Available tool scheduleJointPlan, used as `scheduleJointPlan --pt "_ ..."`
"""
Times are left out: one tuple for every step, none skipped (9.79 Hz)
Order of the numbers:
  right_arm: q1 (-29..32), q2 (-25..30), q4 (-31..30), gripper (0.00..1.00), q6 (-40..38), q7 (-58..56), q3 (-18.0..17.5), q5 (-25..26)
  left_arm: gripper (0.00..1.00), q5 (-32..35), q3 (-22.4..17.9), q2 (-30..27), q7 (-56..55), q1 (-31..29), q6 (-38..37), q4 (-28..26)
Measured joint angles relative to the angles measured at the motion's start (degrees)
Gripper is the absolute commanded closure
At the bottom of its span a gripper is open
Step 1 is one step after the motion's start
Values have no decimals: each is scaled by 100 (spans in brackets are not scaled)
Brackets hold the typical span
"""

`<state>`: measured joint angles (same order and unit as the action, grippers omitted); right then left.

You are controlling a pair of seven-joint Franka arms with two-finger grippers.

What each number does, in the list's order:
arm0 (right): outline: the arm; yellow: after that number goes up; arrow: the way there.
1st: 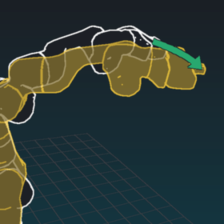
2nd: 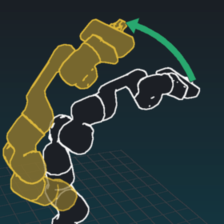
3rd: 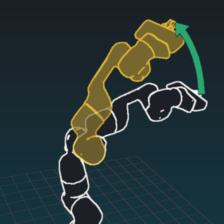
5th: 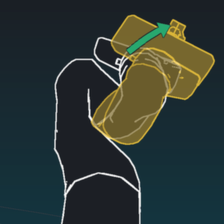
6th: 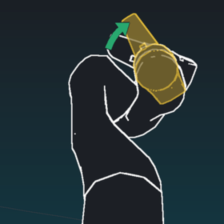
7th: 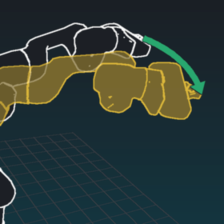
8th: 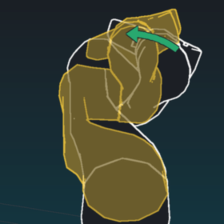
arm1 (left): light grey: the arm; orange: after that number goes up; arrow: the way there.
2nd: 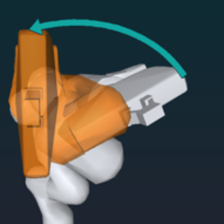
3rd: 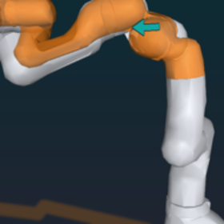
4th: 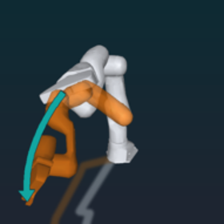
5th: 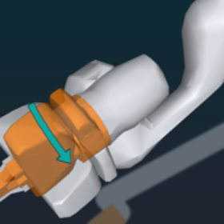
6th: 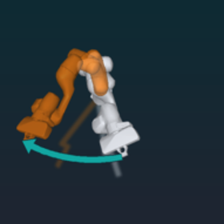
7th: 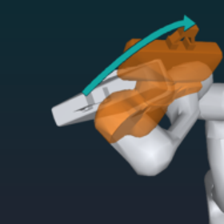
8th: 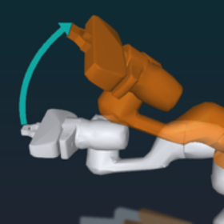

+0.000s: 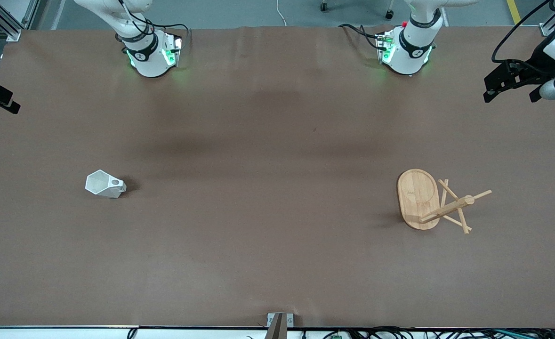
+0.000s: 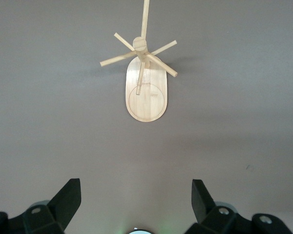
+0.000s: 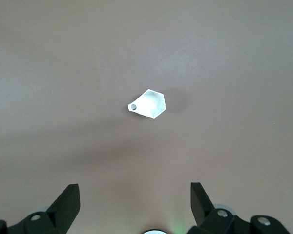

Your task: Hang cup on rack

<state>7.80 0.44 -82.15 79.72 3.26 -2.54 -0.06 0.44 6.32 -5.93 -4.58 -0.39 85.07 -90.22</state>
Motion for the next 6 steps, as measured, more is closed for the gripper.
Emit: scheduleJointPlan --pt "3 0 0 0 0 0 1 4 0 0 0 0 0 0 0 9" --pt "11 0 0 0 -1 0 5 6 0 0 0 0 0 0 1 28" --pt "16 0 0 0 -4 0 7 7 0 0 0 0 0 -1 1 50" --pt "18 0 0 0 -5 0 7 8 0 0 0 0 1 -1 1 62" --pt "20 0 0 0 -4 0 7 10 0 0 -1 0 1 -2 1 65" --pt "24 0 0 0 -4 0 8 13 0 0 -4 1 2 -7 1 66"
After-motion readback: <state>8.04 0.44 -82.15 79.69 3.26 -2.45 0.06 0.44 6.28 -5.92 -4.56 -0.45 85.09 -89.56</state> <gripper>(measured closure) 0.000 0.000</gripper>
